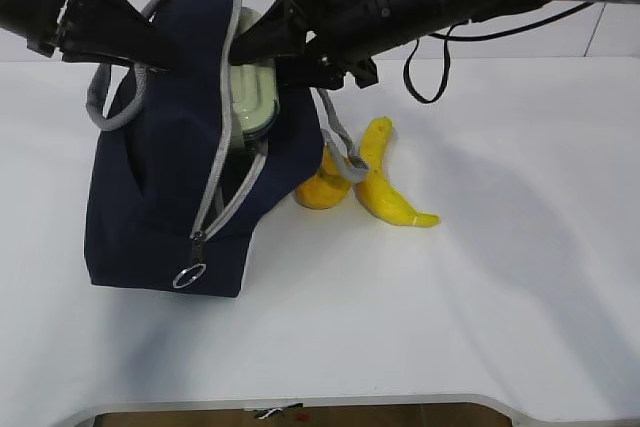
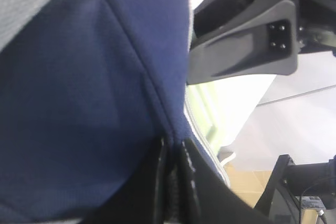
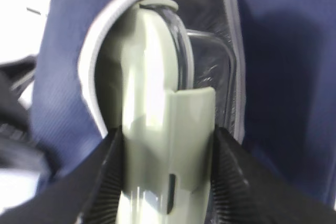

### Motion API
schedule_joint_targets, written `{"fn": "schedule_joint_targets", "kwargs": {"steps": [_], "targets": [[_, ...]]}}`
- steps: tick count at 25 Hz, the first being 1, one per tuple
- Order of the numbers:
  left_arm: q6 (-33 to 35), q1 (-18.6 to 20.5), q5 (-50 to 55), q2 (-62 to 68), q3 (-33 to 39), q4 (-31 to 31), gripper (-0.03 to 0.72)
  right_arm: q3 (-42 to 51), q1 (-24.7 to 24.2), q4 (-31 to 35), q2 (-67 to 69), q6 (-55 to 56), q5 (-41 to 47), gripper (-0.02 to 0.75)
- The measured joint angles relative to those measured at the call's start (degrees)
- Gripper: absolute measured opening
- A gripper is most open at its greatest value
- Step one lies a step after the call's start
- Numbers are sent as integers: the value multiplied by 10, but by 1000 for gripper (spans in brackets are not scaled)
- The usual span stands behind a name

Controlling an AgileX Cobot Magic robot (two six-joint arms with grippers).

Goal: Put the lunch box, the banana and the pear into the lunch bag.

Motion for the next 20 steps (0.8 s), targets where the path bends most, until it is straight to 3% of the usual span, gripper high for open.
{"fn": "schedule_joint_targets", "kwargs": {"steps": [20], "targets": [[11, 0, -6, 37, 0, 0, 17, -16, 10, 54, 140, -21, -17, 373]]}}
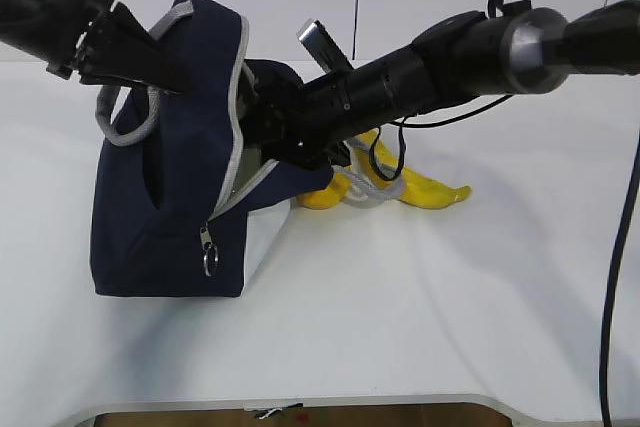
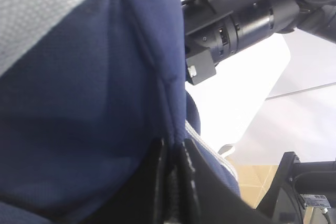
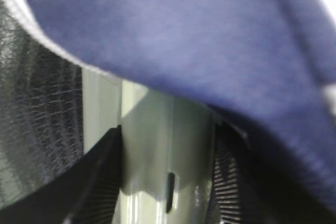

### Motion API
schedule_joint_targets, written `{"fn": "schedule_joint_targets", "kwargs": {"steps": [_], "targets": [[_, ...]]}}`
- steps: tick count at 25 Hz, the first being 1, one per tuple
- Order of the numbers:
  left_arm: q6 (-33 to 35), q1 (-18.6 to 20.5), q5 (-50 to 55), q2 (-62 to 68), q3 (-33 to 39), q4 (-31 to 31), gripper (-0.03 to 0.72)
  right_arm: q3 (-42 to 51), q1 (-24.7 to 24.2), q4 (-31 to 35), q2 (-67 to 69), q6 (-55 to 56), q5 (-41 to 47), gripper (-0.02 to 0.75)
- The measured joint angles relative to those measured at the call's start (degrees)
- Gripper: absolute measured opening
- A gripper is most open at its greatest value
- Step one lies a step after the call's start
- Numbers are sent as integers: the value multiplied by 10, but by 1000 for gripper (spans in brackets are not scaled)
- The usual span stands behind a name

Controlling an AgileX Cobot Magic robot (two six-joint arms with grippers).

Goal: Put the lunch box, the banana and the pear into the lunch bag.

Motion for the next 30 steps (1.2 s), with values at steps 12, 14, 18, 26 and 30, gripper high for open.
{"fn": "schedule_joint_targets", "kwargs": {"steps": [12, 14, 18, 26, 30], "targets": [[1, 0, -1, 4, 0, 0, 17, -1, 0, 9, 1, -4, 4, 444], [1, 0, -1, 4, 0, 0, 17, -1, 0, 11, 1, -4, 4, 447], [1, 0, -1, 4, 0, 0, 17, -1, 0, 11, 1, -8, 11, 449], [1, 0, -1, 4, 0, 3, 17, -31, -19, 3, 4, -52, 84, 449], [1, 0, -1, 4, 0, 7, 17, -82, -23, -46, 1, -52, 115, 448]]}}
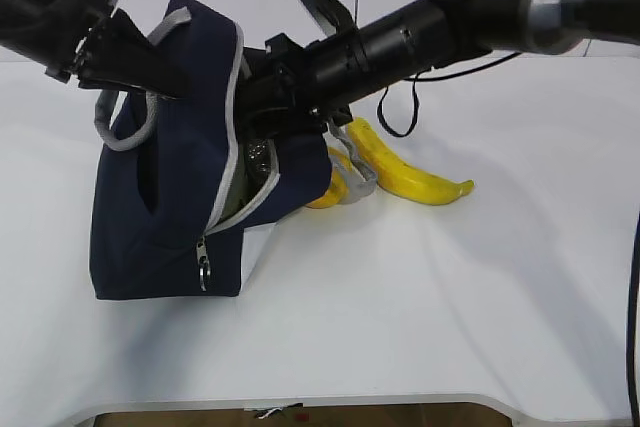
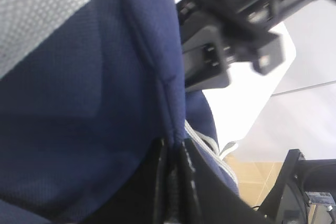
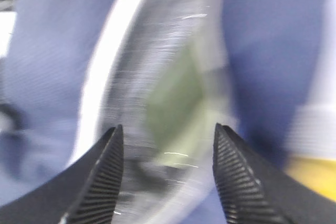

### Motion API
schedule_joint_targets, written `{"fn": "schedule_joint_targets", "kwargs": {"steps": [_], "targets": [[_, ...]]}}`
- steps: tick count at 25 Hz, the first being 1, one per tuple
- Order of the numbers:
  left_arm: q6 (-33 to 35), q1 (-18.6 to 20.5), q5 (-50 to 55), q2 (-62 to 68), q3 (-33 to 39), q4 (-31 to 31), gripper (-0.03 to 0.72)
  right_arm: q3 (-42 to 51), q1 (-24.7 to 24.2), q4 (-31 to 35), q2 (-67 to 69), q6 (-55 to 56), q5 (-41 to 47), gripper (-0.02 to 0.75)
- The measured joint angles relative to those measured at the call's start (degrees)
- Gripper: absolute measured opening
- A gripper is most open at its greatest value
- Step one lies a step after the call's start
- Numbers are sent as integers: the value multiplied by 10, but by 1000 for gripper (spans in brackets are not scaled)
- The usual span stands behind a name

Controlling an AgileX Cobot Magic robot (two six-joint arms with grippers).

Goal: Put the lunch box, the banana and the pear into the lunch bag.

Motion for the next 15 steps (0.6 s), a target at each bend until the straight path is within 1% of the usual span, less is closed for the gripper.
{"fn": "schedule_joint_targets", "kwargs": {"steps": [3, 7, 9, 13, 15], "targets": [[0, 0, 0, 0, 0, 1, 17, -45, -2, -43, -6, 3, 30, 448], [0, 0, 2, 0, 0, 1, 17, -116, -6, -157, -11, 49, 64, 448], [0, 0, 2, 0, 0, 1, 17, -155, -8, -216, -11, 74, 69, 447], [0, 0, 2, 0, 0, 1, 17, -233, -9, -312, -15, 124, 72, 447], [0, 0, 2, 0, 0, 1, 17, -250, -9, -369, -26, 150, 74, 447]]}}
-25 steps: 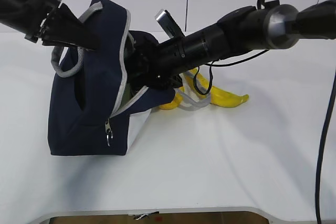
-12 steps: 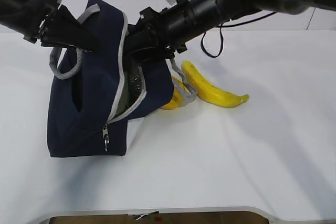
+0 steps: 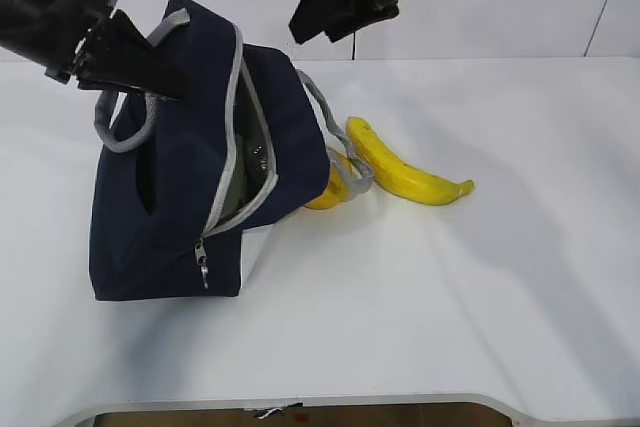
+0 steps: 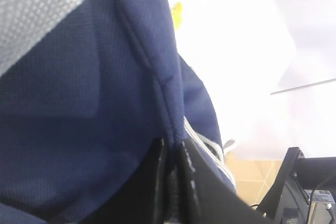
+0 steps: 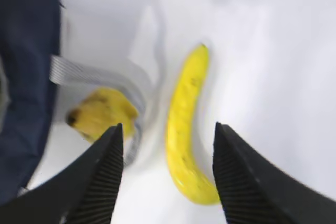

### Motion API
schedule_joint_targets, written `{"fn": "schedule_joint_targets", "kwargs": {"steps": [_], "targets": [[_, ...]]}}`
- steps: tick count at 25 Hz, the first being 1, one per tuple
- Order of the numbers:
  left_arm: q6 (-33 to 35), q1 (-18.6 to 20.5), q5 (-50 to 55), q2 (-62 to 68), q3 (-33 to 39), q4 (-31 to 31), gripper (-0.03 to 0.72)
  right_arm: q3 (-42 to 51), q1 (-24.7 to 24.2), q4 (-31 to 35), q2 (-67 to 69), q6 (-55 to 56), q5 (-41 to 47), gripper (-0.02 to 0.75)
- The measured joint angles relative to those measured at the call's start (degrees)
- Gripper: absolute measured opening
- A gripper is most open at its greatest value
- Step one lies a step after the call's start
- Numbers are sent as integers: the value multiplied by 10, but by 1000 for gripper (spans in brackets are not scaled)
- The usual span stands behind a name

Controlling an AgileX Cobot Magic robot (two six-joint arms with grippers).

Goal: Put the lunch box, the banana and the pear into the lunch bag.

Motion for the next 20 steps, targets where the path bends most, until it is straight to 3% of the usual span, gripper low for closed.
{"fn": "schedule_joint_targets", "kwargs": {"steps": [4, 8, 14, 20], "targets": [[0, 0, 0, 1, 0, 0, 17, -3, 0, -146, -32, 56, 10, 447], [0, 0, 0, 1, 0, 1, 17, 35, -1, -233, -62, 81, 12, 447], [1, 0, 1, 1, 0, 35, 16, 110, -1, -285, -68, 82, 12, 447], [1, 0, 3, 1, 0, 49, 16, 118, -1, -288, -47, 83, 13, 447]]}}
